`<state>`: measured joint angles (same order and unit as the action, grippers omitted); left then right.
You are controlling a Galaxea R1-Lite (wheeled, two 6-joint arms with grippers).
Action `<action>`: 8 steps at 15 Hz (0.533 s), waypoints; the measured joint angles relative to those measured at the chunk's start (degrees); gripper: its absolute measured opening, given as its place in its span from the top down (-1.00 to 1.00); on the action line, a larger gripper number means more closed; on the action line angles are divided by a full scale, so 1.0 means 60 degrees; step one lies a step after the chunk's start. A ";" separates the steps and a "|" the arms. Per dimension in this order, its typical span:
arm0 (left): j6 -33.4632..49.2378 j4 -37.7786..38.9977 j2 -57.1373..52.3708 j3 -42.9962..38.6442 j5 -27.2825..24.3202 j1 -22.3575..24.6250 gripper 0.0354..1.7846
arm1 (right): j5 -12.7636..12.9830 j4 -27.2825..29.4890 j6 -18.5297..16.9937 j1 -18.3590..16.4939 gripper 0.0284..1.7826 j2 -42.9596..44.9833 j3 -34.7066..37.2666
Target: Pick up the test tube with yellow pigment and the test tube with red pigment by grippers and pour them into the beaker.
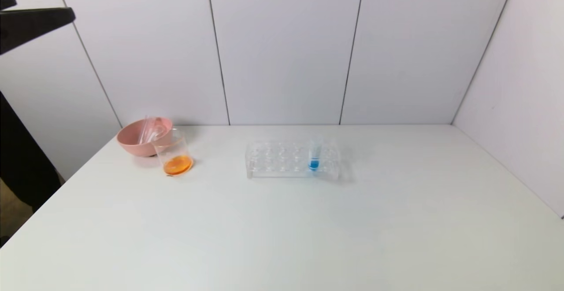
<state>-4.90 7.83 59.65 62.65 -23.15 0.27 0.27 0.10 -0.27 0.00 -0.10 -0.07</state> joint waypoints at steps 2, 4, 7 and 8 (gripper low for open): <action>-0.0018 -0.0823 -0.1424 -0.0165 -0.0014 -0.0341 -0.98 | -0.0004 0.0000 0.0000 0.0000 -0.91 0.0000 0.0000; -0.0047 -0.1629 -0.2871 -0.0327 0.0000 -0.0490 -0.98 | 0.0000 0.0000 0.0000 0.0000 -0.91 0.0000 0.0000; -0.0419 -0.2609 -0.4907 -0.0801 0.0065 -0.0549 -0.98 | -0.0004 0.0000 0.0000 0.0000 -0.91 0.0000 0.0000; -0.0735 -0.2708 -0.5555 -0.1085 0.0167 -0.0534 -0.98 | 0.0000 0.0000 0.0000 0.0000 -0.91 0.0000 0.0000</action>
<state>-9.31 -8.42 26.32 56.14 -22.15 -2.94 0.27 0.10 -0.27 0.00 -0.10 -0.07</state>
